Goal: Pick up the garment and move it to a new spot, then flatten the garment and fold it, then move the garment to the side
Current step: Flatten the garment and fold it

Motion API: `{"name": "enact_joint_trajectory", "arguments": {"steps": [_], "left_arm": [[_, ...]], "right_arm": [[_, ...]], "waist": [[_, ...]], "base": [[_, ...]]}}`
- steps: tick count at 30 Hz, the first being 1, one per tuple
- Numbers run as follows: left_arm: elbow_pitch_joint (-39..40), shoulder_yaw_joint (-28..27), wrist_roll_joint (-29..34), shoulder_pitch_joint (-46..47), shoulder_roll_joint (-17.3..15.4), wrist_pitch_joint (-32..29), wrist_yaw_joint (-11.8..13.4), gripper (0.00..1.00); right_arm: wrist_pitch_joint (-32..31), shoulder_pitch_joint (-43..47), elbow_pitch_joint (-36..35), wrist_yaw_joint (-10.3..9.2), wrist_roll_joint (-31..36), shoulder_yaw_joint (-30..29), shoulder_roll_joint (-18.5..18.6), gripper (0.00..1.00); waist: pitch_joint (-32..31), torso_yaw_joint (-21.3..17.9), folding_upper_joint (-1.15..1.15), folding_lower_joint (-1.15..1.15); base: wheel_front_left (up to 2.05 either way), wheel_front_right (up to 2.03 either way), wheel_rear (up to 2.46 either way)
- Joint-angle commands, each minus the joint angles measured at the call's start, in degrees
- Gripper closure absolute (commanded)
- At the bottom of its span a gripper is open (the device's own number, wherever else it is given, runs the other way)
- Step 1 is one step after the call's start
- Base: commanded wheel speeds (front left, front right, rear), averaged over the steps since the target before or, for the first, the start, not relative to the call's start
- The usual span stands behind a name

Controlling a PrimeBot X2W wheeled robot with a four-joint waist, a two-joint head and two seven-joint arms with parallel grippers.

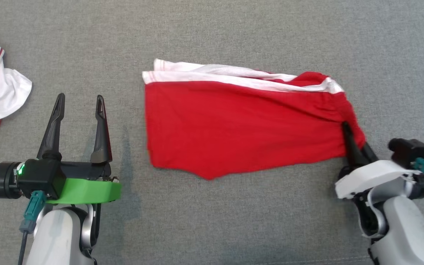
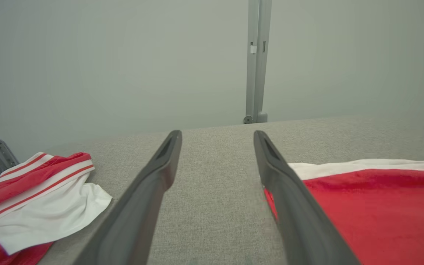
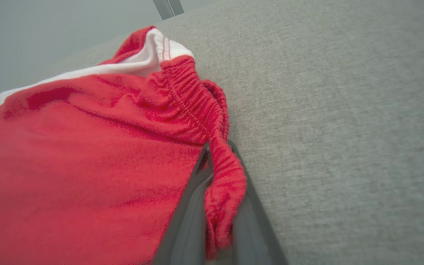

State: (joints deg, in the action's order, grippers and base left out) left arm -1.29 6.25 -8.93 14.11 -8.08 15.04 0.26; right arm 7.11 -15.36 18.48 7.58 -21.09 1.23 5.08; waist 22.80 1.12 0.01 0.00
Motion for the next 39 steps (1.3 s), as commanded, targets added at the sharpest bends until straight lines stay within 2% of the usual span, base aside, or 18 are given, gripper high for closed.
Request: {"name": "enact_joint_trajectory", "arguments": {"steps": [1, 7, 10, 13, 20, 24, 28, 33, 39], "left_arm": [[-0.04, -0.1, 0.55, -0.24, 0.21, 0.17, -0.21, 0.0], [-0.01, 0.02, 0.76, -0.25, 0.56, 0.17, -0.61, 0.0], [-0.06, -0.15, 0.86, -0.45, 0.68, 0.17, -0.73, 0.0], [-0.19, -0.14, 0.96, -0.49, 0.83, 0.17, -0.83, 0.0], [-0.32, 0.27, 0.96, 0.6, 1.33, 0.17, -1.34, 0.0], [-0.39, 0.69, 0.93, 1.42, 1.9, 0.17, -1.7, 0.0], [-0.59, 1.39, 0.68, 2.09, 2.69, 0.17, -2.15, 0.0], [-0.8, 1.47, 0.3, 2.62, 3.38, 0.17, -2.31, 0.0], [-0.92, 1.07, 0.71, 2.73, 3.9, 0.17, -2.71, 0.0]], "right_arm": [[0.11, 0.97, -0.63, -0.15, -1.37, -2.37, 1.28, 1.0], [-0.69, 2.06, -1.06, -0.13, -2.72, -10.47, 2.82, 1.0], [-1.85, 1.14, -2.03, -0.12, -3.28, -11.68, 2.12, 1.0], [-3.85, -0.34, -5.46, -0.09, -4.01, -8.59, 1.13, 1.0], [-9.91, -3.32, -20.1, -0.09, -5.41, 3.22, -0.8, 1.0], [-12.61, -5.31, -23.64, -0.09, -4.23, 11.11, -1.46, 1.0], [-13.75, -6.97, -20.09, -0.09, -0.93, 17.32, -1.8, 1.0], [-13.48, -8.06, -12.16, -0.09, 1.87, 22.07, -2.02, 1.0], [-12.42, -9.78, -6.53, -0.09, 0.49, 25.65, -2.13, 1.0]], "waist": [[-0.26, -0.29, -0.01, 0.0], [-0.48, -0.45, -0.01, 0.0], [-0.52, -0.69, -0.01, 0.0], [-0.58, -0.9, -0.01, 0.0], [-0.27, -0.38, -0.01, 0.0], [0.35, 0.65, -0.01, 0.0], [0.96, 2.19, -0.01, 0.0], [1.79, 3.67, -0.01, 0.0], [2.49, 3.97, -0.01, 0.0]], "base": [[0.0, 0.0, 0.0], [0.0, 0.0, 0.0], [0.0, 0.0, 0.0], [0.0, 0.0, 0.0], [0.0, 0.0, 0.0], [0.0, 0.0, 0.0], [0.0, 0.0, 0.0], [0.0, 0.0, 0.0], [0.0, 0.0, 0.0]]}}
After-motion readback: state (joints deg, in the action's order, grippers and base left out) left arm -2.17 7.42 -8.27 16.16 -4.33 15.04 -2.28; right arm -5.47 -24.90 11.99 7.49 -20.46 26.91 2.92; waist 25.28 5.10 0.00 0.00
